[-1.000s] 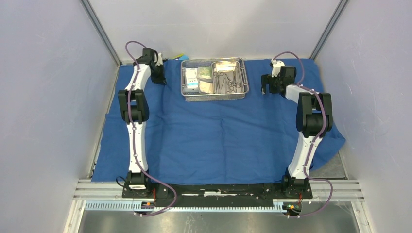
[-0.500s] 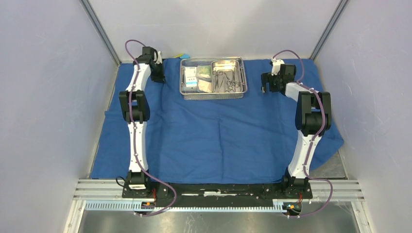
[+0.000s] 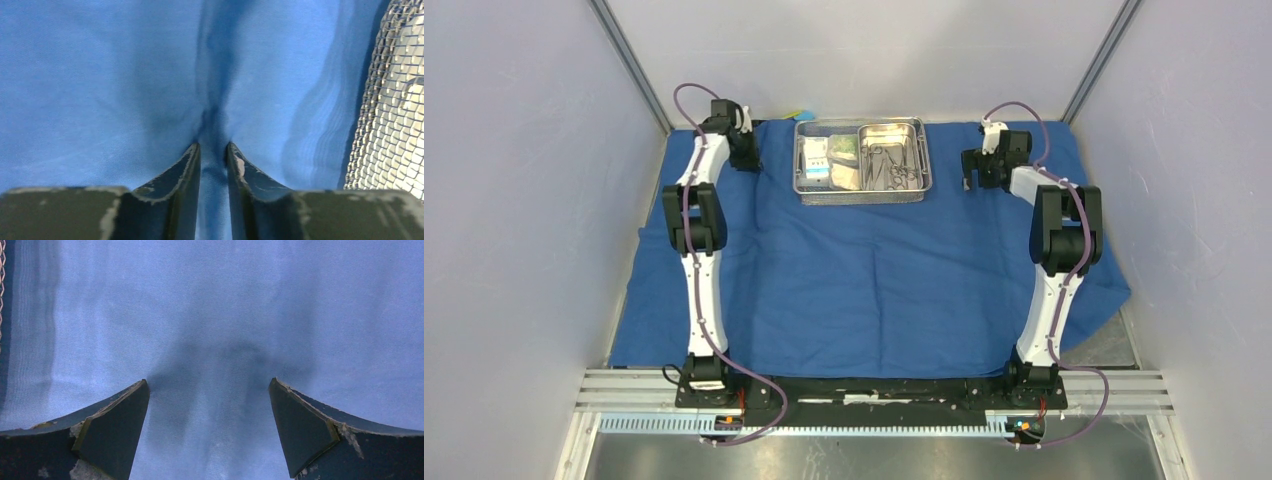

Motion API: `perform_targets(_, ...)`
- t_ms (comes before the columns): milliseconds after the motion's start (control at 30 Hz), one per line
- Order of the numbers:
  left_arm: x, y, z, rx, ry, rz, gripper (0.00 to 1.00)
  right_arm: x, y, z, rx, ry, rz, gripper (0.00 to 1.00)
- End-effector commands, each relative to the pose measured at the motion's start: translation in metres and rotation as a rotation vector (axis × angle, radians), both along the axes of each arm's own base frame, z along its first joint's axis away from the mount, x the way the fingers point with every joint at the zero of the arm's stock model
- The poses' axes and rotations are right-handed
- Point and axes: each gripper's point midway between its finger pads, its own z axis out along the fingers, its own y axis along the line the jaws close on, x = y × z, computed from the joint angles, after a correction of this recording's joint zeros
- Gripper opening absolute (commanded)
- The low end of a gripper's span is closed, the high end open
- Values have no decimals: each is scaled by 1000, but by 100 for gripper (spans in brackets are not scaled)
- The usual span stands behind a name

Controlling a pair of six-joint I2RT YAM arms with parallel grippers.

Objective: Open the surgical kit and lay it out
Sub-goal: Smooth out the surgical kit at the center of the board.

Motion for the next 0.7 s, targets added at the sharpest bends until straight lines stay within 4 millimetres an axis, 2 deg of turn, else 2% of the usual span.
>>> perform_targets(0, 7, 51, 37, 55, -97, 99, 40, 13, -7, 23, 8, -64, 3, 98)
perform_targets(200, 0, 55, 73, 41, -145, 95, 66, 14, -16, 46, 71, -110, -1, 98)
perform_targets(300, -6, 62, 95, 49, -176, 98, 81, 12, -18, 59, 77, -135, 7, 98)
perform_targets(400, -15, 72, 106, 68, -188, 92, 94, 8, -16, 68, 71, -149, 28, 98)
perform_targets(500, -31, 81, 103, 120, -165, 62, 99, 2, -15, 71, 60, -151, 44, 98)
perform_targets(667, -56, 103, 79, 226, -73, 10, 100, -3, -22, 65, 19, -125, 31, 98)
